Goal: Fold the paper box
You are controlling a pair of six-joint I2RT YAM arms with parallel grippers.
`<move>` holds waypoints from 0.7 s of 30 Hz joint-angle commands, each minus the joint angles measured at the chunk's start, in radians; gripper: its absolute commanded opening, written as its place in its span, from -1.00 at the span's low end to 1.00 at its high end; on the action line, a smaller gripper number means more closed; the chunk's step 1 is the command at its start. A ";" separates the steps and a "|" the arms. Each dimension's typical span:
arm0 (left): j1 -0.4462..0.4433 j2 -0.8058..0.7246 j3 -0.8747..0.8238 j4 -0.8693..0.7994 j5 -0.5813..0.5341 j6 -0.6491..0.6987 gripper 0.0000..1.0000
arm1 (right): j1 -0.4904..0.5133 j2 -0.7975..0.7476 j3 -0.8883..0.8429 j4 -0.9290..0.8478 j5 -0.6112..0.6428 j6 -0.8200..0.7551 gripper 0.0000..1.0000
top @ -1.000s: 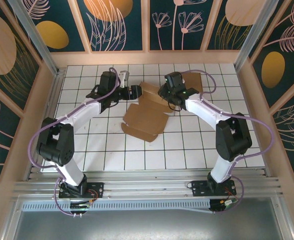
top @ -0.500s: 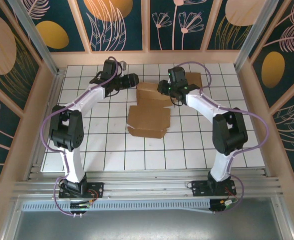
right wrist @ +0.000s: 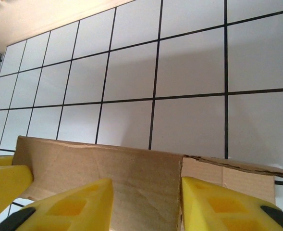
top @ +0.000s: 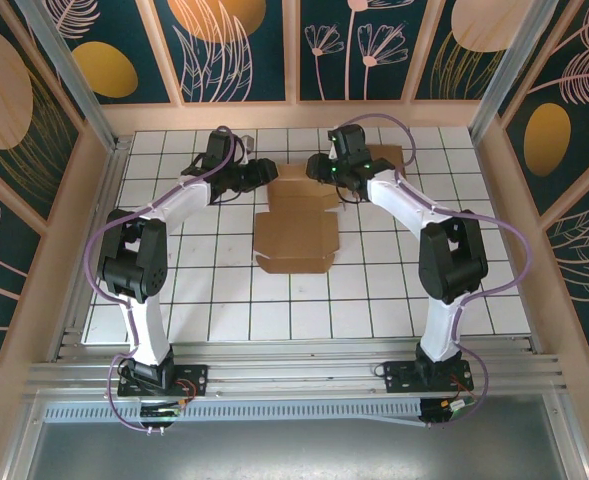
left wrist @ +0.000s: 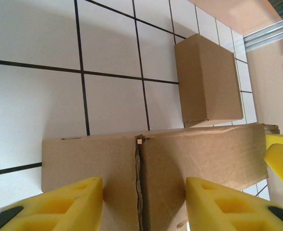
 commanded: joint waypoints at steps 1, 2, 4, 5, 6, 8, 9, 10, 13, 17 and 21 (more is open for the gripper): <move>-0.002 -0.007 -0.011 -0.018 -0.007 -0.009 -0.10 | -0.005 -0.080 0.012 -0.033 0.011 0.016 -0.09; -0.001 -0.007 -0.011 -0.024 -0.016 -0.006 -0.11 | -0.011 -0.103 -0.006 -0.033 0.016 0.032 -0.07; -0.001 -0.006 -0.007 -0.031 -0.022 0.000 -0.12 | -0.022 -0.157 -0.065 -0.023 0.021 0.066 -0.07; -0.002 -0.004 -0.005 -0.035 -0.023 0.002 -0.13 | -0.023 -0.192 -0.115 -0.014 0.040 0.090 -0.07; -0.001 -0.001 -0.002 -0.039 -0.025 0.005 -0.13 | -0.023 -0.225 -0.167 -0.001 0.065 0.117 -0.06; -0.001 0.004 0.002 -0.044 -0.026 0.007 -0.14 | -0.021 -0.303 -0.314 0.066 0.092 0.183 -0.06; -0.001 0.006 0.006 -0.048 -0.026 0.009 -0.14 | -0.020 -0.334 -0.377 0.102 0.098 0.213 -0.05; -0.002 0.009 0.010 -0.053 -0.027 0.010 -0.14 | -0.015 -0.361 -0.444 0.147 0.103 0.246 -0.06; -0.001 0.015 0.022 -0.063 -0.028 0.018 -0.16 | 0.012 -0.379 -0.583 0.276 0.098 0.298 -0.05; -0.002 0.027 0.037 -0.077 -0.030 0.026 -0.17 | 0.040 -0.274 -0.599 0.405 0.110 0.289 -0.02; -0.001 0.033 0.047 -0.080 -0.017 0.025 -0.17 | 0.040 -0.121 -0.498 0.431 0.211 0.251 -0.02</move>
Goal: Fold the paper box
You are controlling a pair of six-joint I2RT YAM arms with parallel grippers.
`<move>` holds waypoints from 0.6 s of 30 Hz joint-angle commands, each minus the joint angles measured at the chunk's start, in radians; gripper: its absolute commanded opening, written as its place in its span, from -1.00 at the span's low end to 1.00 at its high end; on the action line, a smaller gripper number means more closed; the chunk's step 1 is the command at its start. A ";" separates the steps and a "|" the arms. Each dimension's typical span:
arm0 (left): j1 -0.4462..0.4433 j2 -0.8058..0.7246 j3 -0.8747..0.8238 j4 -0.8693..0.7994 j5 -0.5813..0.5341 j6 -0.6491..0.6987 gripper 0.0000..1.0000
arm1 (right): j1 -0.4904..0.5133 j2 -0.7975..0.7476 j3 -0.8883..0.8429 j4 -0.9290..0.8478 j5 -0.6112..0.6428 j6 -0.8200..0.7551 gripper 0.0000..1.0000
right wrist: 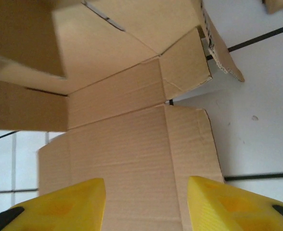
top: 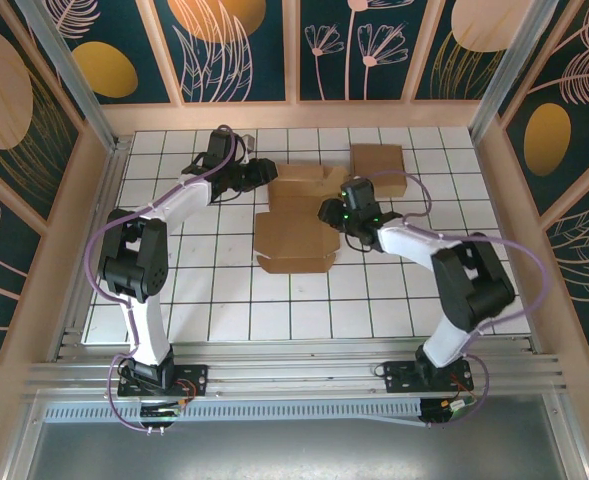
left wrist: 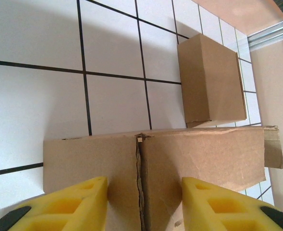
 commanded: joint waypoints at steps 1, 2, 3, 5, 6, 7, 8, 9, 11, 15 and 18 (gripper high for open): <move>-0.001 0.027 0.026 -0.055 -0.004 0.021 -0.17 | 0.000 0.085 0.093 0.094 0.153 -0.010 -0.01; 0.000 0.028 0.029 -0.058 -0.007 0.025 -0.18 | -0.003 0.105 0.109 0.096 0.180 -0.022 0.01; 0.000 0.030 0.031 -0.065 -0.008 0.033 -0.19 | -0.004 0.121 0.123 0.105 0.218 -0.040 0.05; -0.001 0.040 0.041 -0.078 -0.008 0.044 -0.20 | -0.006 0.147 0.136 0.108 0.289 -0.055 0.16; 0.000 0.044 0.045 -0.084 -0.004 0.048 -0.20 | -0.010 0.160 0.138 0.119 0.300 -0.059 0.22; 0.000 0.050 0.049 -0.089 0.002 0.051 -0.20 | -0.015 0.172 0.136 0.139 0.296 -0.059 0.27; 0.000 0.056 0.052 -0.091 0.006 0.054 -0.21 | -0.021 0.183 0.131 0.166 0.279 -0.064 0.29; 0.000 0.060 0.054 -0.094 0.008 0.055 -0.21 | -0.027 0.196 0.128 0.188 0.266 -0.064 0.30; 0.000 0.067 0.058 -0.100 0.009 0.058 -0.21 | -0.037 0.217 0.125 0.221 0.240 -0.060 0.32; -0.001 0.077 0.060 -0.108 0.009 0.057 -0.21 | -0.054 0.263 0.113 0.319 0.152 -0.065 0.33; 0.000 0.079 0.059 -0.109 0.008 0.058 -0.21 | -0.061 0.291 0.120 0.359 0.100 -0.071 0.19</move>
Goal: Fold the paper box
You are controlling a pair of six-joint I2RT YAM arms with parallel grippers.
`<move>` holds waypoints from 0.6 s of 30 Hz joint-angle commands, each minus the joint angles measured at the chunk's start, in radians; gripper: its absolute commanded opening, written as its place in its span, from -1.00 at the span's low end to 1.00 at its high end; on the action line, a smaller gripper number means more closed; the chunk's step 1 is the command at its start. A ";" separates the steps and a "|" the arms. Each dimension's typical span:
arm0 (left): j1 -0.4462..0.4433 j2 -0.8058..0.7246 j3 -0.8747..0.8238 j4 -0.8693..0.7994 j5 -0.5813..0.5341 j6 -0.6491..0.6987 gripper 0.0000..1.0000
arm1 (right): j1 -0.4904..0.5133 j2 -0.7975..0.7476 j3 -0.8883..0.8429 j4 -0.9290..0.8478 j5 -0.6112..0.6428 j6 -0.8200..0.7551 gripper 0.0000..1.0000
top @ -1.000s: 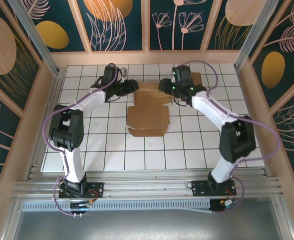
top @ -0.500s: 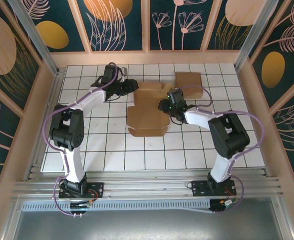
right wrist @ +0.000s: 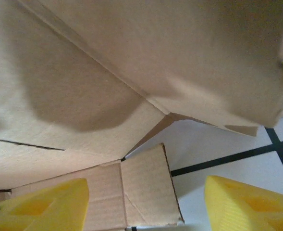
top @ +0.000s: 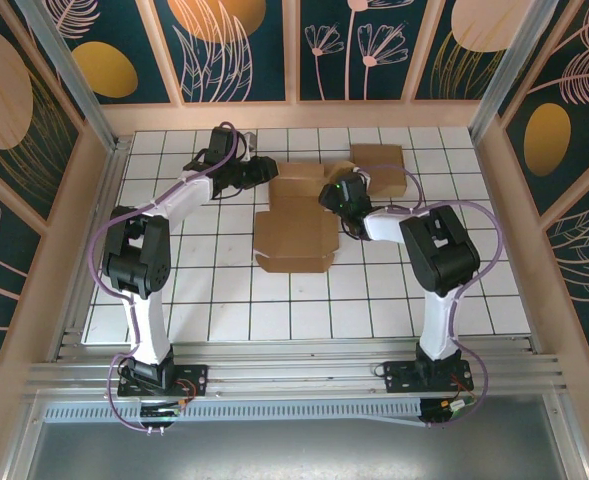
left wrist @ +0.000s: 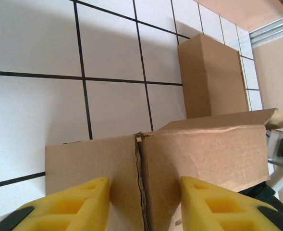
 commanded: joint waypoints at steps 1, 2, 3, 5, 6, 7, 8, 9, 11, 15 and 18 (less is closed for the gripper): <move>0.000 0.046 0.007 -0.080 0.003 0.025 -0.21 | -0.005 0.036 0.014 0.102 -0.063 -0.014 0.08; 0.000 0.047 0.007 -0.081 0.003 0.024 -0.21 | -0.005 0.041 0.021 0.094 -0.068 -0.012 0.02; 0.000 0.046 0.006 -0.081 0.003 0.025 -0.21 | -0.005 0.044 0.027 0.090 -0.070 -0.008 -0.02; 0.000 0.044 0.002 -0.078 0.006 0.021 -0.22 | -0.002 0.040 0.018 0.106 -0.075 -0.003 -0.13; 0.000 0.043 -0.002 -0.075 0.007 0.020 -0.22 | 0.000 0.036 0.013 0.116 -0.081 -0.002 -0.20; -0.001 0.041 -0.005 -0.072 0.007 0.019 -0.22 | 0.002 0.032 0.008 0.124 -0.086 -0.004 -0.25; 0.000 0.041 -0.009 -0.070 0.009 0.019 -0.22 | 0.003 0.032 0.004 0.129 -0.093 -0.003 -0.29; 0.000 0.040 -0.013 -0.067 0.012 0.017 -0.22 | 0.004 0.029 0.004 0.134 -0.104 -0.002 -0.30; 0.000 0.039 -0.016 -0.064 0.019 0.016 -0.23 | 0.006 0.026 0.000 0.153 -0.117 0.002 -0.33; 0.000 0.035 -0.023 -0.048 0.036 0.001 -0.25 | 0.012 0.036 -0.002 0.212 -0.223 0.027 -0.32; 0.000 0.035 -0.027 -0.038 0.043 -0.008 -0.26 | 0.022 0.057 0.001 0.237 -0.259 0.042 -0.25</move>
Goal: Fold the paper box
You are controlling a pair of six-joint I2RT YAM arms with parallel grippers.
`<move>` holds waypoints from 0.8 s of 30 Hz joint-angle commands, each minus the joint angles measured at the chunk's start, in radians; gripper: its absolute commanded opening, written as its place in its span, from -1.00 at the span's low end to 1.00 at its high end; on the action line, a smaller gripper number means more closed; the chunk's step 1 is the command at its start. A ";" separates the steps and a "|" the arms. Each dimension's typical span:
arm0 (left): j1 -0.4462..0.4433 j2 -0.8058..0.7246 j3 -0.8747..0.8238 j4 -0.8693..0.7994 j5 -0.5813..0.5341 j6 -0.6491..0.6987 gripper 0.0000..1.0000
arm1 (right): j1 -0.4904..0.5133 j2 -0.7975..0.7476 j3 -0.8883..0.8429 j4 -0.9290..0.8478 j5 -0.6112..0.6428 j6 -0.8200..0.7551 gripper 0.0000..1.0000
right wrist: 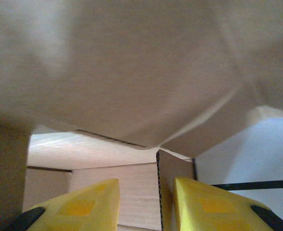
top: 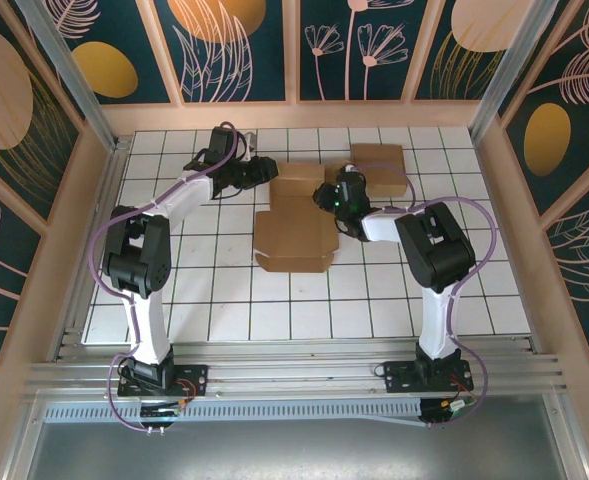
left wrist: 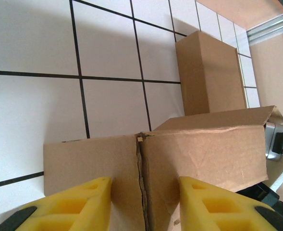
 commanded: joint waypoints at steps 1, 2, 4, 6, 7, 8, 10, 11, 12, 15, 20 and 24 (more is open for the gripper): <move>-0.002 0.030 -0.030 -0.041 0.022 -0.012 -0.26 | 0.019 0.037 0.001 0.086 -0.079 0.028 -0.22; -0.002 0.029 -0.030 -0.040 0.023 -0.013 -0.26 | 0.024 0.045 0.002 0.091 -0.087 0.031 -0.19; -0.002 0.028 -0.033 -0.039 0.025 -0.013 -0.27 | 0.029 0.058 -0.003 0.100 -0.090 0.043 -0.18; -0.001 0.023 -0.037 -0.038 0.022 -0.013 -0.27 | 0.028 0.064 -0.012 0.109 -0.092 0.053 -0.18; -0.001 0.022 -0.040 -0.037 0.019 -0.014 -0.27 | 0.028 0.063 -0.014 0.109 -0.093 0.053 -0.18; -0.001 0.020 -0.043 -0.035 0.017 -0.015 -0.27 | 0.028 0.058 -0.014 0.106 -0.092 0.051 -0.18; -0.002 0.018 -0.044 -0.036 0.013 -0.015 -0.26 | 0.025 0.036 -0.015 0.089 -0.081 0.040 -0.18; -0.001 0.020 -0.044 -0.036 0.008 -0.015 -0.27 | 0.023 0.019 -0.018 0.077 -0.073 0.033 -0.17; -0.001 0.020 -0.044 -0.036 0.004 -0.015 -0.26 | 0.021 -0.002 -0.028 0.070 -0.069 0.023 -0.16; -0.001 0.017 -0.044 -0.028 -0.012 -0.015 -0.26 | 0.012 -0.069 -0.081 0.052 -0.056 -0.020 -0.11; -0.002 0.026 -0.039 -0.034 -0.022 -0.003 -0.26 | 0.014 -0.249 -0.210 -0.027 -0.070 -0.121 0.05; -0.001 0.038 -0.033 -0.033 -0.018 -0.010 -0.26 | 0.015 -0.421 -0.286 -0.153 -0.044 -0.200 0.16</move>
